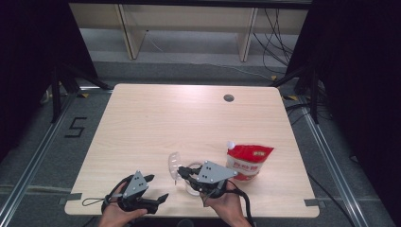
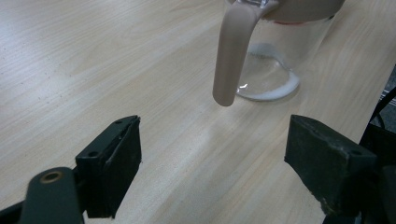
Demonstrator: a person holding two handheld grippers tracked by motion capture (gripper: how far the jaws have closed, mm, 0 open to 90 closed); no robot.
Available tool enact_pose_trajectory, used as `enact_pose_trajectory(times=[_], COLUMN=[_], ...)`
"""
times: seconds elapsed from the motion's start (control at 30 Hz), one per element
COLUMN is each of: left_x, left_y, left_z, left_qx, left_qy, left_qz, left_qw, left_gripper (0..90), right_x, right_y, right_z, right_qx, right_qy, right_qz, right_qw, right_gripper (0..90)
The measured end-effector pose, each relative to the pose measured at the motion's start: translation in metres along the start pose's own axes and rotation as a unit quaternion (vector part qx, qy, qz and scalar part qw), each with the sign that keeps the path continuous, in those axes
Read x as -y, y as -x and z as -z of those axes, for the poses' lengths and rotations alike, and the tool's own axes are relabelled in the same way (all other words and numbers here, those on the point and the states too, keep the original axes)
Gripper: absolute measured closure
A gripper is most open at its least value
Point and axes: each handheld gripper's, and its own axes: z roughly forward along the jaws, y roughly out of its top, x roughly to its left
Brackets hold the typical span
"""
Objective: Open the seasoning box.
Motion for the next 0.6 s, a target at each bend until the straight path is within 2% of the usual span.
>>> enact_pose_trajectory(times=[0.07,0.17,0.2,0.23,0.27,0.37,0.4,0.43,0.53,0.57,0.6], left_x=[0.0,0.0,0.0,0.0,0.0,-0.001,-0.001,0.0,-0.001,-0.001,-0.001], left_y=[0.001,0.0,0.0,0.0,0.001,0.0,0.001,0.001,0.001,0.001,0.001], left_z=[-0.001,-0.001,-0.001,0.0,0.0,0.0,-0.001,-0.002,-0.002,-0.002,-0.002], left_qx=[0.004,0.005,0.006,0.005,0.004,0.005,0.005,0.006,0.007,0.008,0.007], left_qy=[0.008,0.005,0.002,0.003,0.004,0.005,0.006,0.01,0.009,0.012,0.011], left_qz=[0.009,0.006,0.005,0.006,0.009,0.009,0.01,0.013,0.014,0.016,0.016], left_qw=[0.9999,1.0,1.0,1.0,0.9999,0.9999,0.9999,0.9998,0.9998,0.9998,0.9998], left_gripper=[18.3,18.3,18.3,18.3,18.3,18.3,18.3,18.2,18.2,18.1,18.1], right_x=[0.0,0.002,0.003,0.003,0.004,0.008,0.009,0.011,0.016,0.018,0.018], right_y=[0.0,0.003,0.003,0.005,0.006,0.01,0.012,0.012,0.016,0.016,0.018], right_z=[0.002,0.005,0.007,0.008,0.009,0.013,0.014,0.016,0.022,0.023,0.026], right_qx=[0.0,0.008,0.009,0.008,0.01,0.007,0.016,0.015,0.011,0.018,0.012], right_qy=[-0.005,0.003,0.0,0.003,0.004,0.008,0.015,0.013,0.015,0.021,0.019], right_qz=[-0.002,-0.003,-0.016,-0.005,-0.012,-0.014,-0.001,-0.017,-0.027,-0.031,-0.029], right_qw=[1.0,1.0,0.9998,1.0,0.9999,0.9998,0.9998,0.9996,0.9995,0.9991,0.9993], right_gripper=[84.8,83.7,83.3,82.8,82.1,79.7,79.1,78.0,74.4,72.4,69.5])
